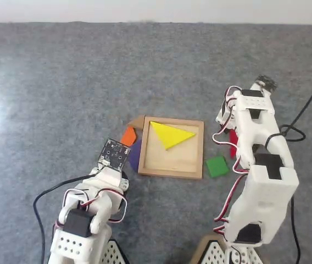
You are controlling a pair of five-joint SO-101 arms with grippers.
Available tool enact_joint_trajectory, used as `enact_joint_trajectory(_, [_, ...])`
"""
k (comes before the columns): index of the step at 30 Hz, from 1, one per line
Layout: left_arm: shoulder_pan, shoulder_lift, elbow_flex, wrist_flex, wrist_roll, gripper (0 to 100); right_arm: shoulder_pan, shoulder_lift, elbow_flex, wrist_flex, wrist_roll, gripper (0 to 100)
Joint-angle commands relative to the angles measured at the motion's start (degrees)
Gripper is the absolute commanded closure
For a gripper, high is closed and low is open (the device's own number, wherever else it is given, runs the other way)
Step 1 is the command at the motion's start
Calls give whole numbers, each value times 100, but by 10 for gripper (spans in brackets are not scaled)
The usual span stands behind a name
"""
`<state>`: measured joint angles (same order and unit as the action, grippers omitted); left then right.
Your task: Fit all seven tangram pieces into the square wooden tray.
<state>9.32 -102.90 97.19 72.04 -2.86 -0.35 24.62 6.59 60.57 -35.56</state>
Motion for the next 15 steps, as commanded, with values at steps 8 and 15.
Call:
enact_joint_trajectory(8, [-18, -114, -75, 18, -26, 985, 4, -22, -1073, 725, -941, 626])
enact_joint_trajectory(15, [-18, -114, -75, 18, -26, 985, 4, 13, -1099, 690, -1196, 627])
